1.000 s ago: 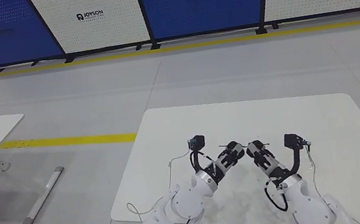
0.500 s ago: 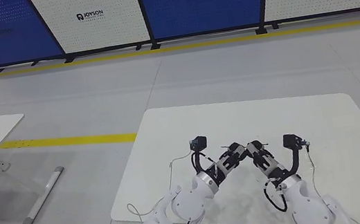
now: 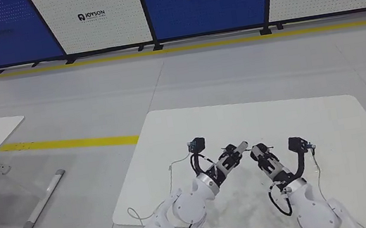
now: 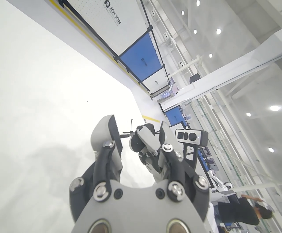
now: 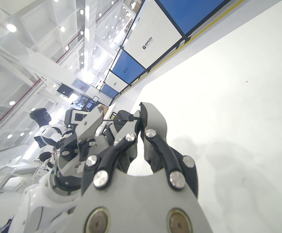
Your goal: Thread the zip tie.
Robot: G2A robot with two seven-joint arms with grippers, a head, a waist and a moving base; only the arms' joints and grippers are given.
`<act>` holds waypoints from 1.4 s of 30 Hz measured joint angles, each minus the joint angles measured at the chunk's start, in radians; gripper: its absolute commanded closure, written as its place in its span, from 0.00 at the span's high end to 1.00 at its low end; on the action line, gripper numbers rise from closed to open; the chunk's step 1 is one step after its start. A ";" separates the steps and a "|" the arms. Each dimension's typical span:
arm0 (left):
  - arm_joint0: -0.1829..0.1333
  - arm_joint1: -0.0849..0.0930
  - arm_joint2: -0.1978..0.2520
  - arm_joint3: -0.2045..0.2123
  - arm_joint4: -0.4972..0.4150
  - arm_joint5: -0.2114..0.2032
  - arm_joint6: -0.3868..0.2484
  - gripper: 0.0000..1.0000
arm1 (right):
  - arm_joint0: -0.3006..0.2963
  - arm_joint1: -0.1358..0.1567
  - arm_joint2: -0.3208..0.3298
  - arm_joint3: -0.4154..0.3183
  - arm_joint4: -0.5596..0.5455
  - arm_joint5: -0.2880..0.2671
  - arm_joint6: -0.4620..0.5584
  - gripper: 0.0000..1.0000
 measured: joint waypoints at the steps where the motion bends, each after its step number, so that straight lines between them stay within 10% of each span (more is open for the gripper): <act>1: 0.001 0.000 -0.001 -0.001 0.000 0.000 0.000 0.22 | 0.000 0.000 0.000 0.000 0.000 0.000 0.000 0.00; 6: 0.002 0.000 0.001 -0.005 0.005 0.005 -0.001 0.00 | -0.002 0.000 0.004 -0.005 -0.001 0.000 0.001 0.00; 22: -0.008 -0.001 0.002 -0.005 0.018 0.017 -0.016 0.00 | -0.001 0.001 0.010 -0.012 0.003 0.000 0.008 0.00; 25: -0.008 -0.001 0.003 -0.007 0.020 0.020 -0.016 0.00 | -0.002 0.001 0.010 -0.016 0.001 -0.003 0.010 0.40; 27: -0.008 -0.002 0.003 -0.009 0.018 0.021 -0.009 0.00 | -0.004 0.001 0.012 -0.019 -0.002 -0.006 0.012 0.84; 42: 0.004 -0.011 -0.006 -0.022 -0.061 -0.005 0.047 0.00 | -0.053 0.008 0.035 -0.048 -0.053 -0.026 -0.031 1.00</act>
